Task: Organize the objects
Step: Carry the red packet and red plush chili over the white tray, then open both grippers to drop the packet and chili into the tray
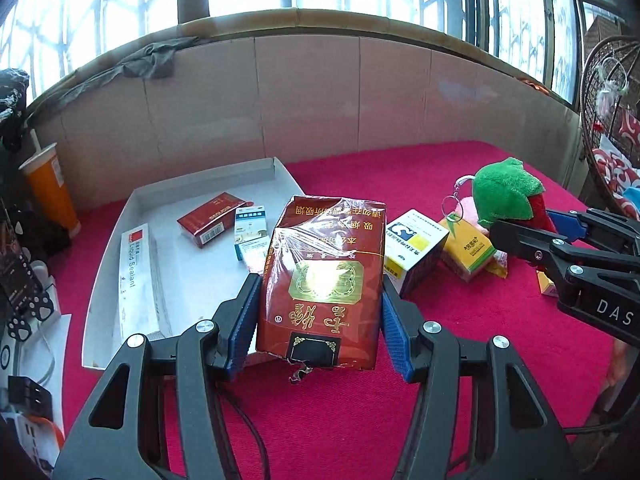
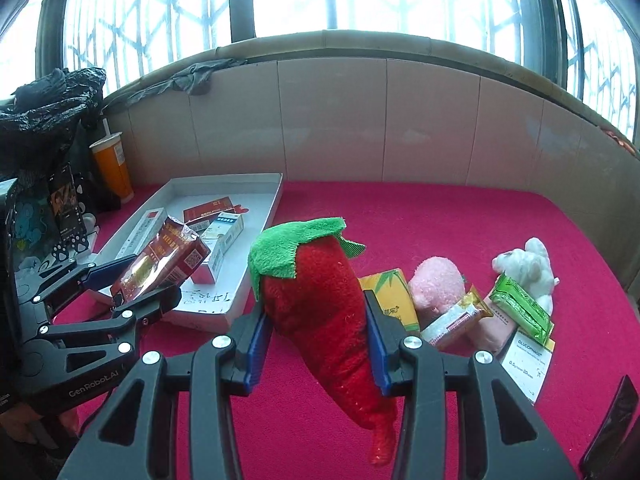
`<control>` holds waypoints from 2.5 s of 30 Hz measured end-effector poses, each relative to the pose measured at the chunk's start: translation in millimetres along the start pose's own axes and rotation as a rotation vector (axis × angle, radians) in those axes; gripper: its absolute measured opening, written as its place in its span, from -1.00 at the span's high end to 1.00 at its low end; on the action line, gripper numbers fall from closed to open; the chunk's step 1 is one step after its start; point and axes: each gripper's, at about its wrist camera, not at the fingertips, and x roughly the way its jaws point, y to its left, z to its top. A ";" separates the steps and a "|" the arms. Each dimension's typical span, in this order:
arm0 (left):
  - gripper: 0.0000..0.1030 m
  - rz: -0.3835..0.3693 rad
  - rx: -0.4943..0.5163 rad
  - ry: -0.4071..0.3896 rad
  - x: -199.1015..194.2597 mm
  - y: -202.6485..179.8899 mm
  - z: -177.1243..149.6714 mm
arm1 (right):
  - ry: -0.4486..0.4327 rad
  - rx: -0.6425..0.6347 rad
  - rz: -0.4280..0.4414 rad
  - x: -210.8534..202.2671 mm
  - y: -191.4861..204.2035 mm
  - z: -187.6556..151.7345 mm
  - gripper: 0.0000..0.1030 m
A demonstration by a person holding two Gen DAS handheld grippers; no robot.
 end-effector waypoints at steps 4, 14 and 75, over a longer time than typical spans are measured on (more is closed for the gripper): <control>-0.09 0.014 -0.024 0.000 0.5 11.3 0.4 | 0.009 0.005 0.011 7.2 6.1 5.6 0.16; -0.10 0.045 -0.096 0.007 2.2 42.1 -0.6 | 0.033 -0.022 0.040 23.6 30.6 14.8 0.15; -1.00 0.276 -0.239 0.047 88.3 173.7 80.1 | 0.090 -0.153 0.139 111.2 151.6 38.0 -0.60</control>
